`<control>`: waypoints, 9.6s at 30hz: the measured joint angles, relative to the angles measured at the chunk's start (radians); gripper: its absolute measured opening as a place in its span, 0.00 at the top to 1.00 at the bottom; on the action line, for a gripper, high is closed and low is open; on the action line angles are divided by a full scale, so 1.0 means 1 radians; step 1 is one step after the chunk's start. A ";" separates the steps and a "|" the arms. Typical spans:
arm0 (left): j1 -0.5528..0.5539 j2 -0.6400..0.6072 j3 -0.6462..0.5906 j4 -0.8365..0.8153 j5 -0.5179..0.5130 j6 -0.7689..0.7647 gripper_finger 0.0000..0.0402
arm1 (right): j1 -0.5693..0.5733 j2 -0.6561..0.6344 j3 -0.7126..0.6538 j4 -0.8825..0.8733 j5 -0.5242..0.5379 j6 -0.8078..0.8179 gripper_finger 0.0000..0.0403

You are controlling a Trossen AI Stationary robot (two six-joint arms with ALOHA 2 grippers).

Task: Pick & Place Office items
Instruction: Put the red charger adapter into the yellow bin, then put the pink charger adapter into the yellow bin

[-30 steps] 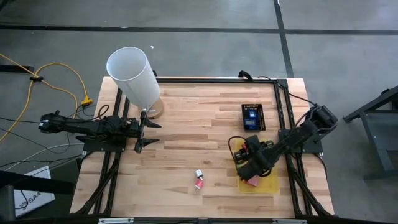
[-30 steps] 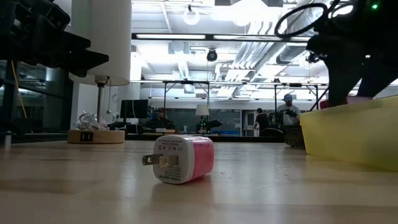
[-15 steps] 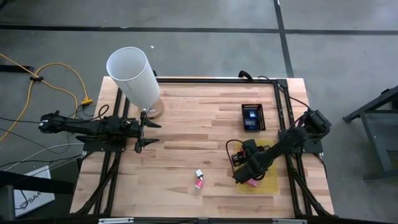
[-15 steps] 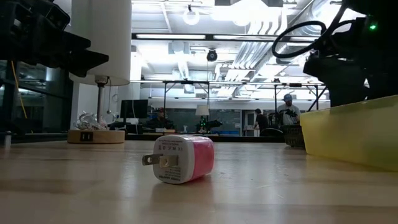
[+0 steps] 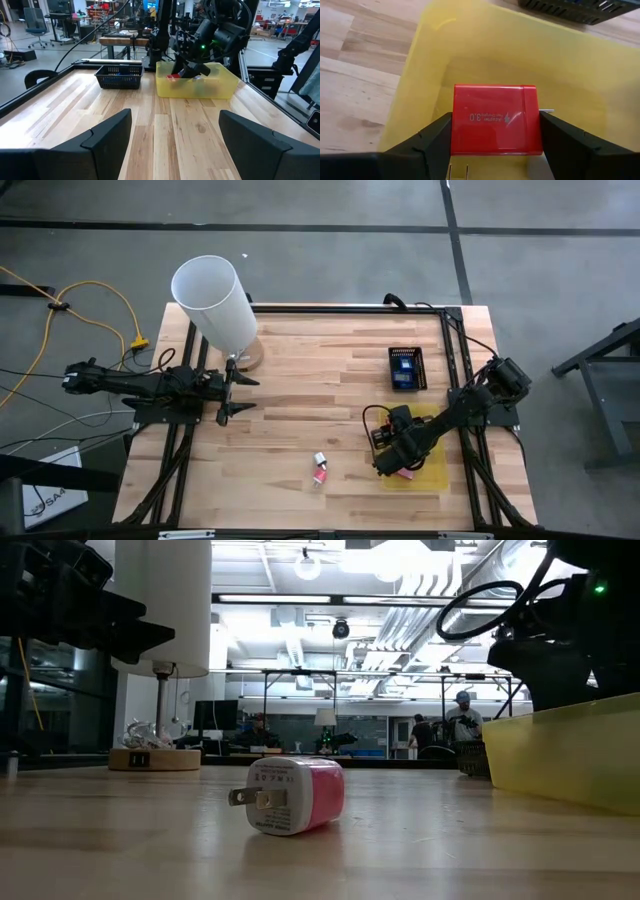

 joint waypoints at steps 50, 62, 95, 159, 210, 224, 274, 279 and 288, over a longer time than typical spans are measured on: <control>0.000 0.000 0.000 0.000 0.000 0.000 0.27 | 0.000 -0.002 -0.078 0.112 0.017 0.010 0.33; 0.000 0.000 0.000 0.000 0.000 0.000 0.27 | 0.021 -0.007 -0.078 0.092 0.063 0.070 0.33; 0.000 0.000 0.000 0.000 0.000 0.000 0.27 | 0.048 -0.186 -0.077 0.020 0.206 0.090 0.33; 0.000 0.000 0.000 0.000 0.000 0.000 0.27 | -0.083 -0.004 -0.077 1.431 -0.126 -1.854 0.33; 0.000 0.000 0.000 0.000 0.000 0.000 0.27 | -0.150 0.096 0.158 1.483 -0.616 -2.273 0.33; 0.000 0.000 0.000 0.006 0.000 0.000 0.27 | -0.153 0.275 0.433 1.330 -0.724 -2.265 0.33; 0.000 0.000 0.000 0.013 0.000 0.000 0.27 | -0.201 0.403 0.442 0.836 -0.619 -2.340 0.33; 0.000 0.000 0.000 0.015 0.000 0.000 0.27 | -0.198 0.406 0.441 0.824 -0.626 -2.340 0.33; 0.000 0.000 0.000 0.018 0.000 0.000 0.27 | -0.198 0.406 0.441 0.794 -0.624 -2.340 0.33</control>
